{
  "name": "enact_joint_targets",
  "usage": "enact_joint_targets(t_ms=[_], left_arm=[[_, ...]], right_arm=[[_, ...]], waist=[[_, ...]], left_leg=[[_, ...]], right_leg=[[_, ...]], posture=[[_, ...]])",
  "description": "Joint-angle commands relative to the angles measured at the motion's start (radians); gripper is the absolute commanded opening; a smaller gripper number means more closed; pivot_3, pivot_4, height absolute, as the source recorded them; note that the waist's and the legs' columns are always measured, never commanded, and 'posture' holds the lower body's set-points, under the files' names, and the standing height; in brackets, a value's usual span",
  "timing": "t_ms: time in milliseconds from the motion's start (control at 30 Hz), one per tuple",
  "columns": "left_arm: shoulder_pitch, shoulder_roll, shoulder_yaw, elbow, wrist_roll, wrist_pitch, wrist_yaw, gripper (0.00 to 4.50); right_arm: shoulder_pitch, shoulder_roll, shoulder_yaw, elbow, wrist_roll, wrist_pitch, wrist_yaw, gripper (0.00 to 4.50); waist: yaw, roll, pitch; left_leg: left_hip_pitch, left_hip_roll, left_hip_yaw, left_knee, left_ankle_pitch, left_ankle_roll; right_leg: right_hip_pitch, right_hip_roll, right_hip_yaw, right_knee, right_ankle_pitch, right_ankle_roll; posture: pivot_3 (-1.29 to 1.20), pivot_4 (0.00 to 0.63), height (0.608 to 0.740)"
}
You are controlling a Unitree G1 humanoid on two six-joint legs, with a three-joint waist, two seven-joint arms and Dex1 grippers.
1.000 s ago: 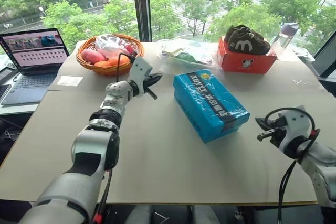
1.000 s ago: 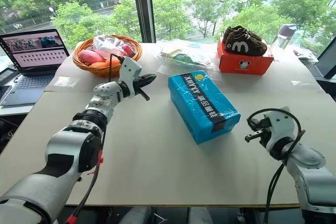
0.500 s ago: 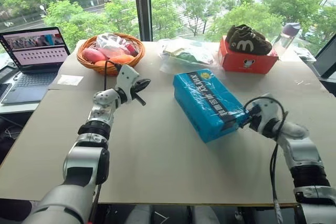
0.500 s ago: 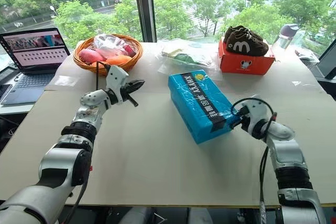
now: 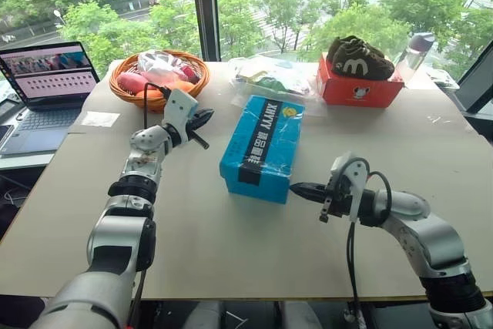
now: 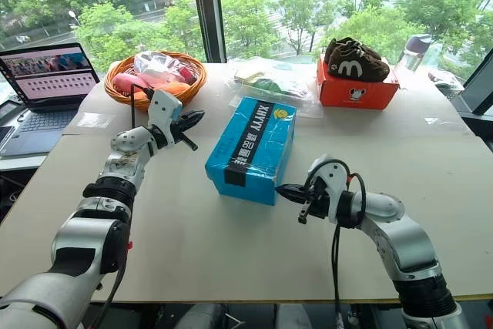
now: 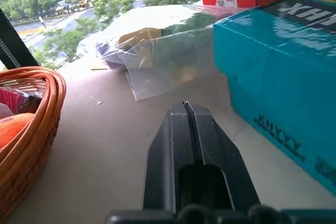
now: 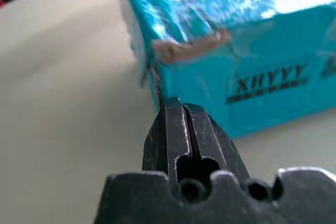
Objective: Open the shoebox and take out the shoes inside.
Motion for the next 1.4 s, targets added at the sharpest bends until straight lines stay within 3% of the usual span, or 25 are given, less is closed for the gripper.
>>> enact_joint_targets(t_ms=[33, 200, 333, 467, 633, 933, 1000, 1200, 1400], left_arm=[[-0.016, 0.014, -0.004, -0.012, -0.003, -0.009, 0.011, 0.00], [0.000, 0.025, -0.020, -0.025, 0.009, -0.016, 0.004, 0.00], [0.037, 0.025, -0.035, -0.041, 0.007, 0.002, -0.016, 0.00], [0.121, -0.043, -0.062, -0.147, -0.020, 0.077, -0.046, 0.00], [0.216, -0.103, -0.115, -0.300, -0.025, 0.154, -0.079, 0.00], [0.297, -0.079, -0.152, -0.526, -0.061, 0.324, -0.136, 0.00], [0.351, -0.052, -0.191, -0.634, -0.082, 0.401, -0.213, 0.00], [0.598, 0.299, -0.295, -1.123, -0.303, 0.777, -0.612, 0.00], [0.746, 0.499, -0.226, -1.397, -0.497, 0.994, -0.677, 0.00]], right_arm=[[-0.003, -0.048, -0.018, -0.026, 0.005, 0.033, 0.000, 0.03], [-0.024, -0.117, 0.010, 0.167, -0.166, -0.061, -0.041, 0.03], [-0.103, -0.088, 0.017, 0.357, -0.266, -0.159, -0.101, 0.03], [-0.255, 0.007, 0.026, 0.610, -0.357, -0.290, -0.198, 0.03], [-0.343, 0.119, 0.066, 0.724, -0.392, -0.399, -0.191, 0.03], [-0.383, 0.261, 0.137, 0.847, -0.435, -0.567, -0.110, 0.03], [-0.423, 0.277, 0.142, 0.915, -0.455, -0.613, -0.099, 0.03], [-0.590, 0.338, 0.176, 1.183, -0.527, -0.789, -0.038, 0.03], [-0.720, 0.424, 0.195, 1.401, -0.577, -0.921, 0.000, 0.03]], waist=[[0.004, 0.000, 0.000], [0.007, 0.000, 0.000], [0.001, 0.000, 0.000], [-0.006, 0.000, 0.000], [-0.005, 0.000, 0.000], [-0.025, 0.000, 0.000], [-0.035, 0.000, 0.000], [-0.068, 0.002, 0.000], [-0.083, 0.002, 0.000]], left_leg=[[0.000, 0.000, 0.000, 0.000, 0.000, 0.000], [0.000, -0.001, 0.004, 0.001, 0.000, 0.000], [0.000, 0.000, 0.006, 0.001, 0.000, 0.000], [0.001, 0.000, 0.007, 0.001, 0.000, 0.000], [-0.001, 0.000, 0.007, 0.001, 0.000, 0.000], [0.001, 0.000, 0.004, 0.002, 0.000, 0.000], [0.002, 0.000, 0.004, 0.002, 0.000, 0.000], [0.008, 0.002, 0.007, -0.002, -0.001, -0.001], [0.016, 0.010, 0.009, -0.005, -0.003, -0.004]], right_leg=[[0.000, 0.000, 0.000, 0.000, 0.000, 0.000], [0.000, -0.001, 0.000, 0.000, 0.000, 0.000], [0.000, 0.000, 0.001, 0.001, 0.000, 0.000], [0.000, 0.000, 0.002, 0.001, 0.001, -0.001], [-0.002, 0.000, 0.002, 0.003, 0.001, -0.001], [-0.004, 0.000, 0.006, 0.010, 0.001, -0.001], [-0.004, 0.001, 0.008, 0.010, 0.001, -0.001], [-0.003, 0.004, 0.016, 0.012, 0.001, -0.001], [-0.001, 0.011, 0.019, 0.010, 0.000, -0.002]], posture=[[0.00, 0.150, 0.740], [0.00, 0.150, 0.740], [0.00, 0.150, 0.740], [0.00, 0.150, 0.740], [0.00, 0.150, 0.740], [0.00, 0.150, 0.740], [0.00, 0.150, 0.740], [0.00, 0.150, 0.740], [0.00, 0.150, 0.740]])
